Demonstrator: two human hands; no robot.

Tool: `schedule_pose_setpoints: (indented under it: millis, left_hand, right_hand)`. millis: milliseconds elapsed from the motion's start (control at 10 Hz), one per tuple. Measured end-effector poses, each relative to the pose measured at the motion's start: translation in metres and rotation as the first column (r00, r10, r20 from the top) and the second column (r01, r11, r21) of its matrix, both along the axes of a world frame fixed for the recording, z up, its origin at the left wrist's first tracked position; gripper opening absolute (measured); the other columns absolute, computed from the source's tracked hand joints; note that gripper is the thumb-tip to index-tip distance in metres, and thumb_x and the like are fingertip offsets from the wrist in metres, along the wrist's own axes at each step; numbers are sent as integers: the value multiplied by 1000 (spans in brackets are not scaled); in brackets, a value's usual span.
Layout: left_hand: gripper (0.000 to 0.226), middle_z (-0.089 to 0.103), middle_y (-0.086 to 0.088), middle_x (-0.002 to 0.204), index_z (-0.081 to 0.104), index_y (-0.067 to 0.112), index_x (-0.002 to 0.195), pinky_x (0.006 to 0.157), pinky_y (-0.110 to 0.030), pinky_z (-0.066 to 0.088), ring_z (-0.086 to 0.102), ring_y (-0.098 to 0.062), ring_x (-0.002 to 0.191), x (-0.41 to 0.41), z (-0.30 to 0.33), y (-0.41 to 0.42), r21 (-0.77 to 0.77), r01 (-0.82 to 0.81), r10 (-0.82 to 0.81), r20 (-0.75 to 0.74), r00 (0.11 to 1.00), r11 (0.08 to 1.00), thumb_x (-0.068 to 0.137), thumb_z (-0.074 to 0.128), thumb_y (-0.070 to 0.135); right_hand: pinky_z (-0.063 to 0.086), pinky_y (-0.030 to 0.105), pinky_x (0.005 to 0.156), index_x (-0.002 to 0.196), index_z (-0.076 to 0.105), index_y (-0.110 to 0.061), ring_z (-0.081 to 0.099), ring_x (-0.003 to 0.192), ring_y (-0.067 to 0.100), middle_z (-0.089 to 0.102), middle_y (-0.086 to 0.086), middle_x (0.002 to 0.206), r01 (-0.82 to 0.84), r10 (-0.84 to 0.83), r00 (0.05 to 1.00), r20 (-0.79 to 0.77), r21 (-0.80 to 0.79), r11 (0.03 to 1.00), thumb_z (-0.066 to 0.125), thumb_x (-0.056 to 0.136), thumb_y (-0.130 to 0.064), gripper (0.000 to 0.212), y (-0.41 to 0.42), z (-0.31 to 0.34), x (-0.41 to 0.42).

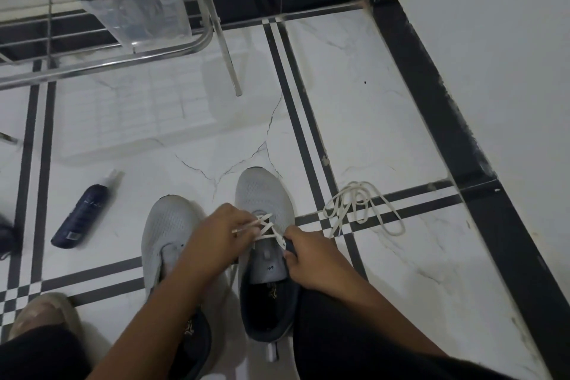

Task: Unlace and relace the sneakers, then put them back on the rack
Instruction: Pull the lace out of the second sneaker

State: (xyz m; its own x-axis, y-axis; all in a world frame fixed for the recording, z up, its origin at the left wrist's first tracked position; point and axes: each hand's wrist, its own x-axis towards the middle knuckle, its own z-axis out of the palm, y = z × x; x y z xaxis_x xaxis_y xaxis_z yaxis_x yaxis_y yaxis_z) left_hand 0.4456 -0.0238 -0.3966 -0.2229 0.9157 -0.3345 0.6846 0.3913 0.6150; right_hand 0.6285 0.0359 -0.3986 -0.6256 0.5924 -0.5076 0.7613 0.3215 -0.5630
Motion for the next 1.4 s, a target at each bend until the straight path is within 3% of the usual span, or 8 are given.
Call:
schedule_pose_setpoints:
  millis: [300, 400, 500, 600, 1000, 1100, 1200, 1400]
  left_hand:
    - [9, 55, 0, 76, 66, 14, 74, 54, -30, 43, 58, -15, 60, 31, -6, 5, 140, 120, -78, -274, 959, 983, 78, 72, 19]
    - [19, 52, -2, 71, 57, 10, 76, 58, -23, 45, 54, -8, 60, 9, 1, 4, -166, -767, 751, 406, 520, 620, 93, 51, 15]
    - [28, 48, -14, 69, 57, 1, 79, 64, -31, 41, 54, -25, 67, -17, -1, 2, -446, -836, 903, 410, 126, 319, 93, 49, 25]
    - [58, 56, -27, 79, 64, -2, 86, 70, -32, 34, 58, -41, 84, -15, 10, 1, -320, -704, 760, 95, 643, 635, 95, 44, 51]
    - [21, 70, 1, 91, 66, 19, 96, 71, -30, 48, 64, -19, 86, 43, 1, -26, -178, -323, 295, -164, 941, 930, 87, 60, 37]
    - [22, 70, -3, 79, 70, 16, 85, 66, -31, 46, 64, -23, 78, 36, -1, -31, -149, -399, 383, -125, 915, 905, 91, 58, 33]
    - [18, 67, -2, 75, 67, 16, 80, 68, -30, 44, 63, -24, 79, 29, -4, -37, -221, -439, 427, -103, 898, 871, 91, 57, 26]
    - [15, 69, 2, 86, 65, 24, 89, 71, -30, 47, 64, -21, 86, 29, -4, -33, -250, -376, 368, -79, 927, 892, 91, 56, 37]
  right_hand:
    - [44, 33, 64, 100, 47, -14, 56, 77, 23, 58, 5, 86, 29, -29, 1000, -1, -27, 999, 49, 92, -23, 12, -1, 0, 2]
    - [43, 32, 64, 104, 48, -13, 56, 77, 23, 58, 5, 85, 45, -46, 999, -11, -29, 999, 49, 92, -21, 14, -1, -1, 4]
    - [43, 31, 64, 106, 48, -12, 56, 79, 23, 57, 5, 87, 23, -22, 1000, 10, -39, 999, 49, 94, -25, 18, 1, -2, 4]
    - [46, 31, 71, 106, 53, -17, 59, 90, 20, 61, 1, 98, 25, -25, 1000, -10, -24, 999, 57, 91, -39, 27, 7, 2, 0]
    - [45, 35, 74, 111, 69, -15, 45, 102, 25, 49, 6, 108, -336, 356, 934, -26, 269, 902, 51, 93, -22, 27, 25, -8, -38]
    - [45, 26, 72, 86, 72, -11, 52, 94, 17, 58, -2, 94, -104, 100, 983, -156, -19, 994, 56, 92, -39, 33, 32, -2, -39]
    - [51, 24, 68, 48, 52, -9, 56, 53, 18, 49, 3, 44, 472, -802, 591, -83, -771, 428, 47, 95, -49, 62, 57, 15, -30]
    - [54, 31, 74, 95, 66, -24, 67, 80, 16, 68, -2, 91, 77, -102, 986, -131, -187, 979, 66, 84, -47, 25, 51, 6, -27]
